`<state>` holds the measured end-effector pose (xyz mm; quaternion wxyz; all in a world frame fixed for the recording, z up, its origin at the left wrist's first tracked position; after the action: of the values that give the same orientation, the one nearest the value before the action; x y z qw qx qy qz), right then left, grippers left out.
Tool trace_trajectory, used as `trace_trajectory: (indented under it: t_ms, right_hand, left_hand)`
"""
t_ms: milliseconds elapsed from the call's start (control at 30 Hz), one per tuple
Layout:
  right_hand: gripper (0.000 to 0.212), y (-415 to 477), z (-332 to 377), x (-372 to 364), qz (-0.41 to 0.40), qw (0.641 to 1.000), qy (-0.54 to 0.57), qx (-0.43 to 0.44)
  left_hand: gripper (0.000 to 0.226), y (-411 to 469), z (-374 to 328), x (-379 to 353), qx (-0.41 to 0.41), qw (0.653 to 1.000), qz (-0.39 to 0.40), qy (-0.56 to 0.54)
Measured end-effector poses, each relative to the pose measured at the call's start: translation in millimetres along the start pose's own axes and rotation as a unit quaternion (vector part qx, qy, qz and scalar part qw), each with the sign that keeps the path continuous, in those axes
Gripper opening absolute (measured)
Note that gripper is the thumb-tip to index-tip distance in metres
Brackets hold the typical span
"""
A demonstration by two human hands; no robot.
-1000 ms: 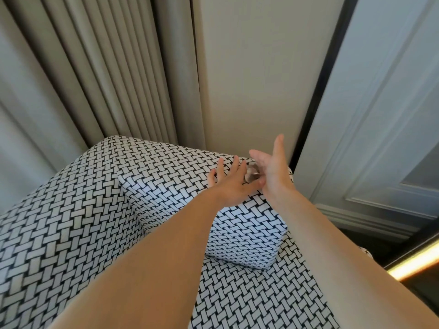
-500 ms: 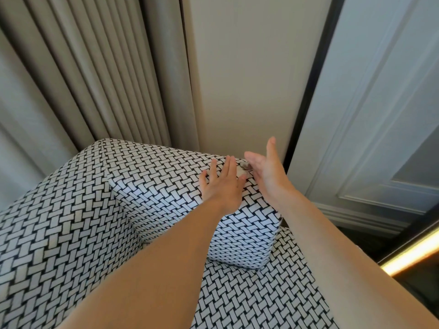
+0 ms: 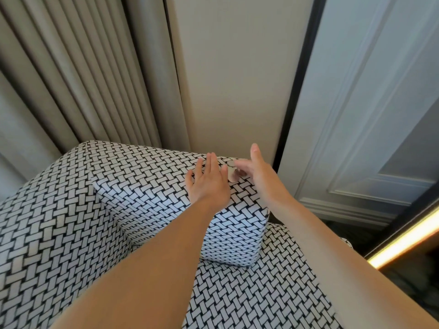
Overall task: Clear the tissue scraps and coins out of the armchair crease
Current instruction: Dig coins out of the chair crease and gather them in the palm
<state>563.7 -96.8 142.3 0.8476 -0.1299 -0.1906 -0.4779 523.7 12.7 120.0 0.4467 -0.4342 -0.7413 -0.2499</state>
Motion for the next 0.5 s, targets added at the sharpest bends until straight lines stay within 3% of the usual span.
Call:
trace_trajectory:
  t_ms: [133, 233, 400, 500]
  right_hand:
    - [0.073, -10, -7, 10, -0.01, 0.988, 0.151, -0.009]
    - [0.07, -21, -5, 15, 0.004, 0.982, 0.189, -0.011]
    - [0.068, -36, -10, 25, 0.039, 0.986, 0.161, -0.025]
    - [0.066, -56, -10, 46, 0.069, 0.993, 0.087, -0.037]
  left_hand:
    - [0.054, 1, -1, 3, -0.006, 0.999, 0.027, -0.022]
    - [0.056, -2, -5, 6, -0.015, 0.999, 0.041, -0.025]
    - [0.094, -2, -2, 7, -0.025, 0.997, 0.059, -0.033]
    - [0.095, -10, -3, 7, -0.066, 0.994, 0.083, 0.013]
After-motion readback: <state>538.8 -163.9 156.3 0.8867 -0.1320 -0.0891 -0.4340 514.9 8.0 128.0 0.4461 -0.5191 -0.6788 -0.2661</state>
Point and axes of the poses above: each hand's wrist, its own y-axis towards the middle knuckle, its own x-axis out of the back of the hand, z = x × y, the point moved 7 cm from there along y, towards the middle knuckle, and after that the axes turned 7 degrees about -y, right-handed, at the moved point
